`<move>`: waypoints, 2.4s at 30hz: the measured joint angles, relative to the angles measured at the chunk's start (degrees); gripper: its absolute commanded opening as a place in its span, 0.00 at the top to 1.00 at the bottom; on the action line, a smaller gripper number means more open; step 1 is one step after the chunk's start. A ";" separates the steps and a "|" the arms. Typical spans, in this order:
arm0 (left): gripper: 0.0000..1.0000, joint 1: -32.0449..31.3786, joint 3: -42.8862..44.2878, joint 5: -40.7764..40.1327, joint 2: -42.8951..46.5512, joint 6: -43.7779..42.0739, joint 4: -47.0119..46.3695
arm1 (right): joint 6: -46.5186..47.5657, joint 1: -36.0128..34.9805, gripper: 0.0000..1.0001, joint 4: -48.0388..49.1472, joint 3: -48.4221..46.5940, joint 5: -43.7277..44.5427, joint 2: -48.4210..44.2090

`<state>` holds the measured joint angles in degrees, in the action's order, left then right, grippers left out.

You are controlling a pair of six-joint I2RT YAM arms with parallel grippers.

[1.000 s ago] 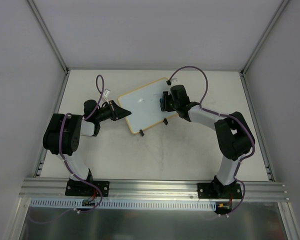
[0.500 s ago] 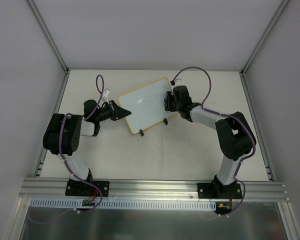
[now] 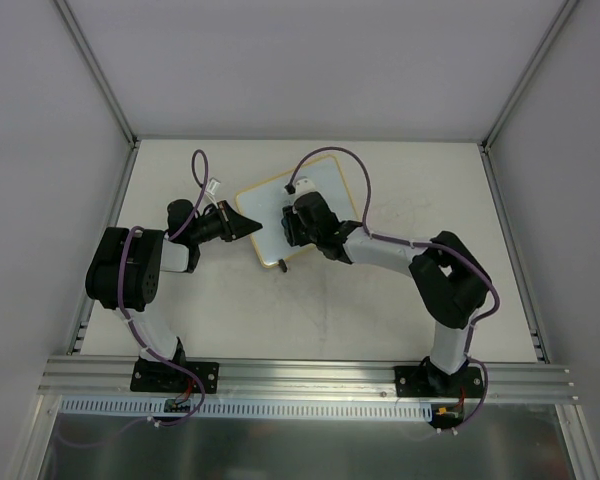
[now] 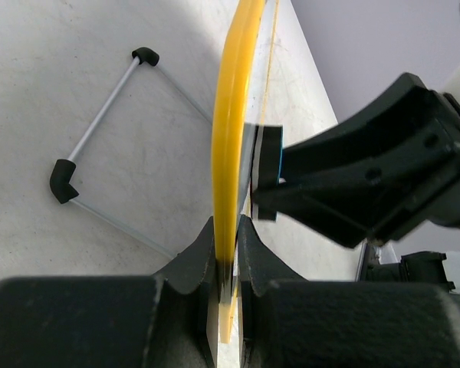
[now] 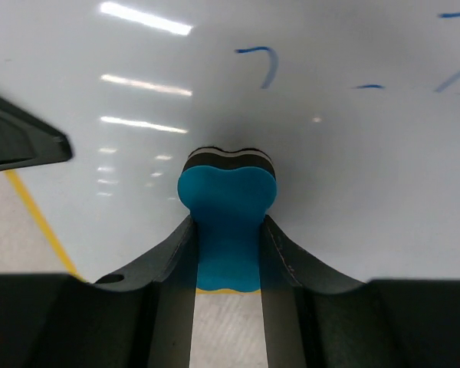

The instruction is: Erase the whiteboard

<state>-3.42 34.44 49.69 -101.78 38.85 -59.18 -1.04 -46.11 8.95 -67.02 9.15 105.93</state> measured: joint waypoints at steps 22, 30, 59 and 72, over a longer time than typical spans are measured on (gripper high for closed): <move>1.00 0.02 -0.11 -0.26 0.00 -0.26 0.04 | 3.28 2.27 1.00 -8.24 -10.60 -4.96 3.54; 1.00 0.02 -0.11 -0.28 0.00 0.24 0.00 | 3.21 11.58 1.00 -8.37 -11.08 -8.63 3.37; 1.00 0.00 -0.11 -0.24 0.00 0.35 -0.07 | 3.34 11.23 1.00 -9.68 -11.67 -8.81 3.37; 1.00 0.00 -0.11 -0.24 0.00 -0.09 -0.02 | 3.43 -3.65 1.00 -12.35 -17.66 -9.03 6.88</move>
<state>-3.42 34.33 49.45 -101.78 38.76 -59.20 2.39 -49.76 -3.40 -84.68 0.12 112.81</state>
